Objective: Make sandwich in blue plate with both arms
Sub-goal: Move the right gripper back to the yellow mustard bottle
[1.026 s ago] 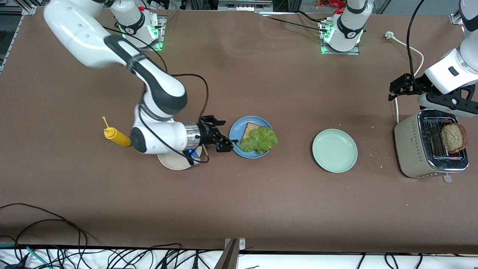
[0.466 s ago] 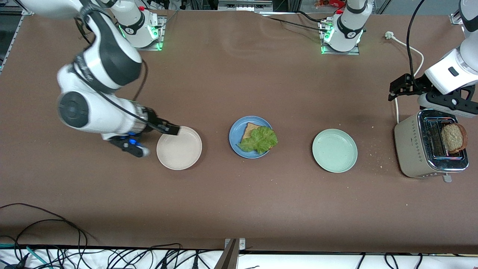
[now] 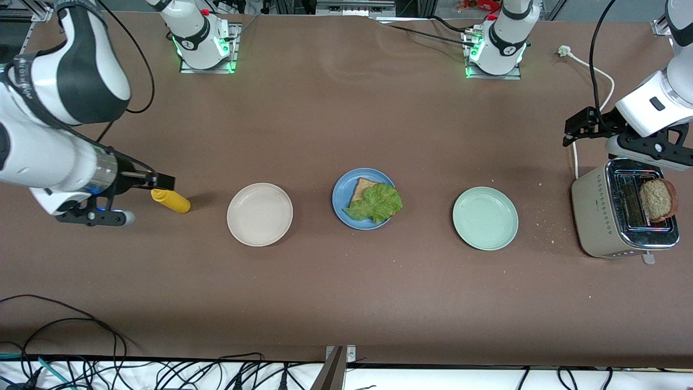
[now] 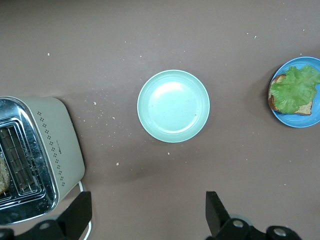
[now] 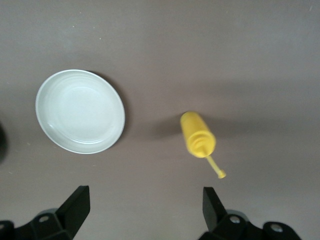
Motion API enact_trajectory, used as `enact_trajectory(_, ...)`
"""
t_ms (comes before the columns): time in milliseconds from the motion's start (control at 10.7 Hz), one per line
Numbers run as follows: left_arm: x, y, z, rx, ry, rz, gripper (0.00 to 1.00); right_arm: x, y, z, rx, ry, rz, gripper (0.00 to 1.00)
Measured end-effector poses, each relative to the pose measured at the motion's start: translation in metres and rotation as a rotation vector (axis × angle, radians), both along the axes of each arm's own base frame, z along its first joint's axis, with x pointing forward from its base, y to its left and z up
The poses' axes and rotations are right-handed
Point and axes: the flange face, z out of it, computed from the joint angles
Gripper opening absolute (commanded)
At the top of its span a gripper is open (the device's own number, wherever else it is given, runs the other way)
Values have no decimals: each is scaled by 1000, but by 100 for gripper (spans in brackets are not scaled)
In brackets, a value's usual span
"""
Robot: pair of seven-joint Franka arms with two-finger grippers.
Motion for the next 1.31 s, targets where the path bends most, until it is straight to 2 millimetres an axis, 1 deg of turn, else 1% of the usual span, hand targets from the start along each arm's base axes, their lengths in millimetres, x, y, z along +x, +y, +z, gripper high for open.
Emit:
enact_trajectory(187,0,0,0,0,0,0,100,9,-37,6,27,-56,185,100)
enact_trajectory(280,0,0,0,0,0,0,100,11,-59,7,87,-72,249,100)
enact_trajectory(466,0,0,0,0,0,1,100,13,-111,5,252,-115,372,100)
enact_trajectory(560,0,0,0,0,0,0,100,12,-135,1,331,-150,438,100)
enact_trajectory(653,0,0,0,0,0,0,100,10,-154,-5,395,-183,508,98)
enact_trajectory(839,0,0,0,-1,0,1,100,5,-187,-33,557,-282,668,98)
enact_trajectory(933,0,0,0,-1,0,1,100,2,-202,-53,639,-353,747,98)
enact_trajectory(1119,0,0,0,-1,0,1,100,-9,-227,-100,786,-451,856,98)
enact_trajectory(1306,0,0,0,-1,0,1,100,-21,-252,-145,907,-545,929,98)
